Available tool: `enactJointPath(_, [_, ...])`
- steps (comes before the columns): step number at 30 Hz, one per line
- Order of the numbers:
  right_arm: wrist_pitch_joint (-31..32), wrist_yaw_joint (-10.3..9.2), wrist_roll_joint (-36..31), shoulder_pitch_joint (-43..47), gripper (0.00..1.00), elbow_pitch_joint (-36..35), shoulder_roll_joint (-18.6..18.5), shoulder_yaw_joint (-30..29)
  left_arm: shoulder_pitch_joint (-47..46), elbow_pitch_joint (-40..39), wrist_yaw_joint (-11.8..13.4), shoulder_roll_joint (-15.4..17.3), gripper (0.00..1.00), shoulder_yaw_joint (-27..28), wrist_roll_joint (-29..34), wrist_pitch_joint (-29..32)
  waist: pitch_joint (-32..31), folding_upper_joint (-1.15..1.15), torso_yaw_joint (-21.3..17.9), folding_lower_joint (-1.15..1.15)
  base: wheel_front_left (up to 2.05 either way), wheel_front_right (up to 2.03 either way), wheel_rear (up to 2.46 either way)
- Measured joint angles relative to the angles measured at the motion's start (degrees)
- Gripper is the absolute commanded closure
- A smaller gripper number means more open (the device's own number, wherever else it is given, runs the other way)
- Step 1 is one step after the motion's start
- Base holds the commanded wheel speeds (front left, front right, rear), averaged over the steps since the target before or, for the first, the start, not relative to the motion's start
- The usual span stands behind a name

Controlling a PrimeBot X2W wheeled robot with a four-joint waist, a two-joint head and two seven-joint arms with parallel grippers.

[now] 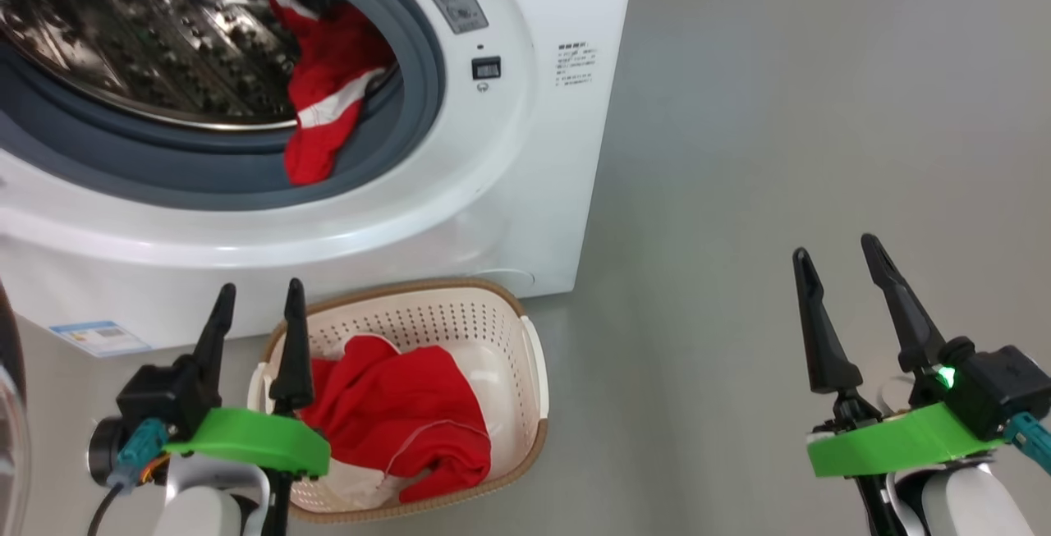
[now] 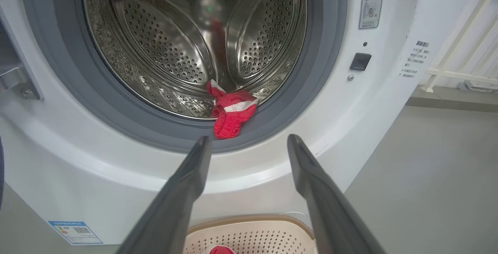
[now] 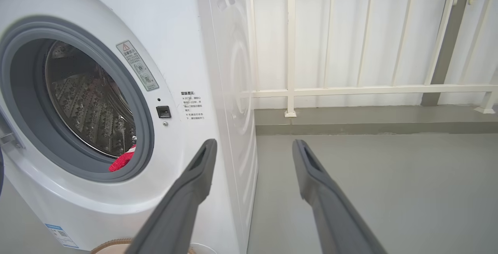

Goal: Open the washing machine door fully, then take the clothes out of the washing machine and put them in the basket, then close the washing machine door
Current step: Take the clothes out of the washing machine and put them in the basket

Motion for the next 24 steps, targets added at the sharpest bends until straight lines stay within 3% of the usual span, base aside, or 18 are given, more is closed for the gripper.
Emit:
enactJointPath(7, [0.0, 0.00, -0.8, 2.8, 0.00, 0.4, 0.0, -0.7, 4.3, -5.4, 0.0, 0.0, 0.00, 0.1, 1.1, 0.0, -2.9, 0.00, 0.2, 0.00, 0.00, 0.00, 0.00])
enactJointPath(24, [0.0, 0.00, -1.0, 9.5, 0.00, -0.4, 0.1, -2.2, 13.9, -10.0, 3.5, 0.0, 0.00, -0.6, -1.3, 0.0, -9.5, 0.00, 1.1, 0.00, 0.00, 0.00, 0.00])
